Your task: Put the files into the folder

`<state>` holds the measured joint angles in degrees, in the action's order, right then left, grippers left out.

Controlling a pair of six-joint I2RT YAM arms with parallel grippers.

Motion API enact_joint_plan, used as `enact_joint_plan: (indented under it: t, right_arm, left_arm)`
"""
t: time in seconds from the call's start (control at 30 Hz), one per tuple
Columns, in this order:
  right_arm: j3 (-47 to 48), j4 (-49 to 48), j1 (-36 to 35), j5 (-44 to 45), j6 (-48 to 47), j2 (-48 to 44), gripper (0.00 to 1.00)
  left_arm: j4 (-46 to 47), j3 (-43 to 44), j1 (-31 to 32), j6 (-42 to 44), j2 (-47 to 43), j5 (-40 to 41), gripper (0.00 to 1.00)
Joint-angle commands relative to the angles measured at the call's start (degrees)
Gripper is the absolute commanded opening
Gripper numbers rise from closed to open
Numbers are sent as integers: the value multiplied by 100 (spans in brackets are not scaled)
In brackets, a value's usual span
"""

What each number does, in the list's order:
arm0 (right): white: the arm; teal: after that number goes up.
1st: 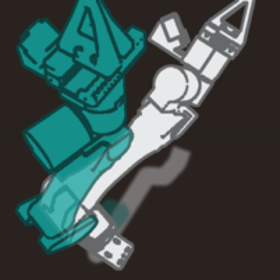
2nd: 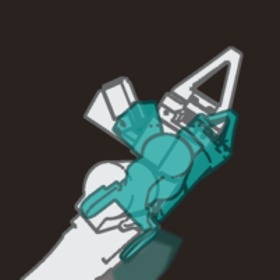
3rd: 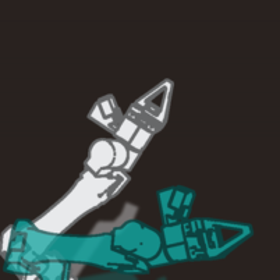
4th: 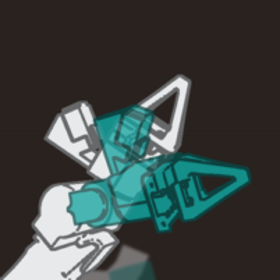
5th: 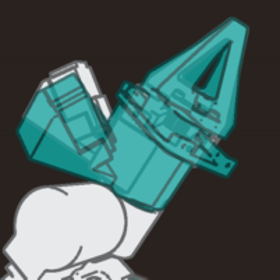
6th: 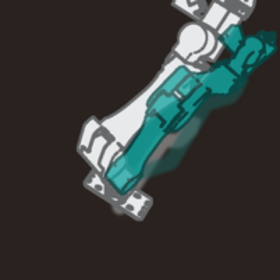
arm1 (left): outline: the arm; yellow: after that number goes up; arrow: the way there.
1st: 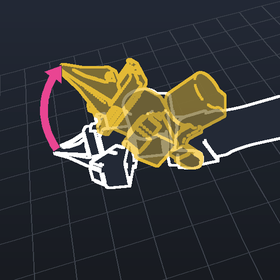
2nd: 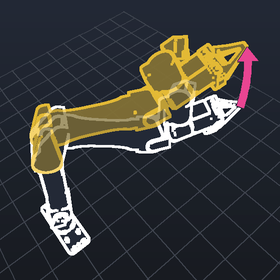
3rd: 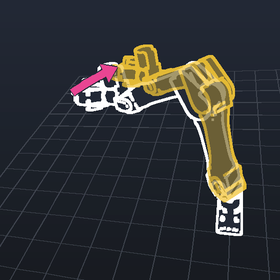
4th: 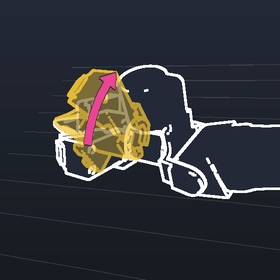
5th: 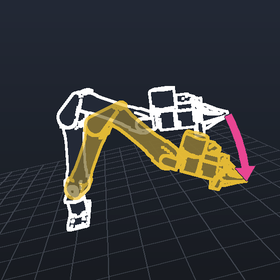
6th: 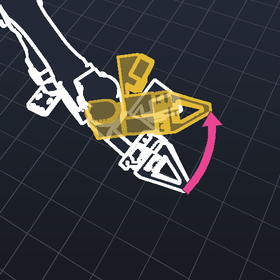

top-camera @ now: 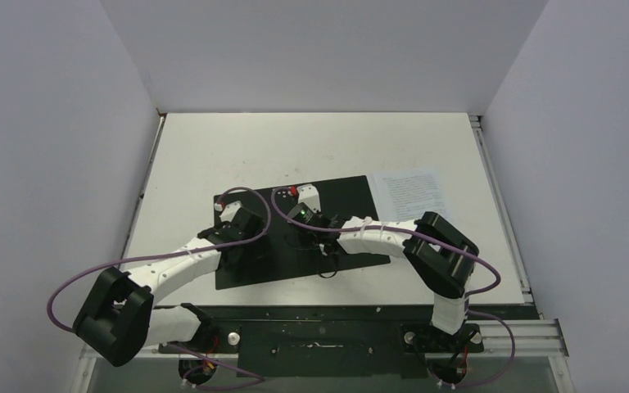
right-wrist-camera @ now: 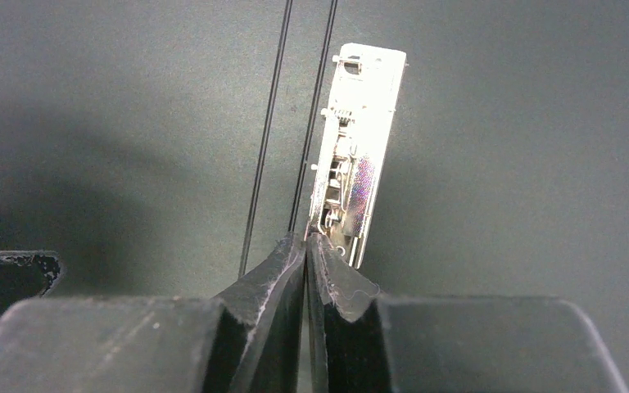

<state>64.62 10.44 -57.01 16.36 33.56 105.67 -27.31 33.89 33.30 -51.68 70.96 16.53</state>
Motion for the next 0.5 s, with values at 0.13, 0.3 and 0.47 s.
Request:
enact_joint_plan:
  t: [0.13,0.3,0.47]
  right_arm:
    - [19,-220,30,30,66,32,7]
    - [-10,-192,32,34,63,103,5]
    - [-25,-97,27,155,30,145,5]
  left_arm:
    - [92,-50,19,-61,14,69,88]
    - [125,-49,19,-80,57,53,88]
    - [147,-74,19,-88,76,52,88]
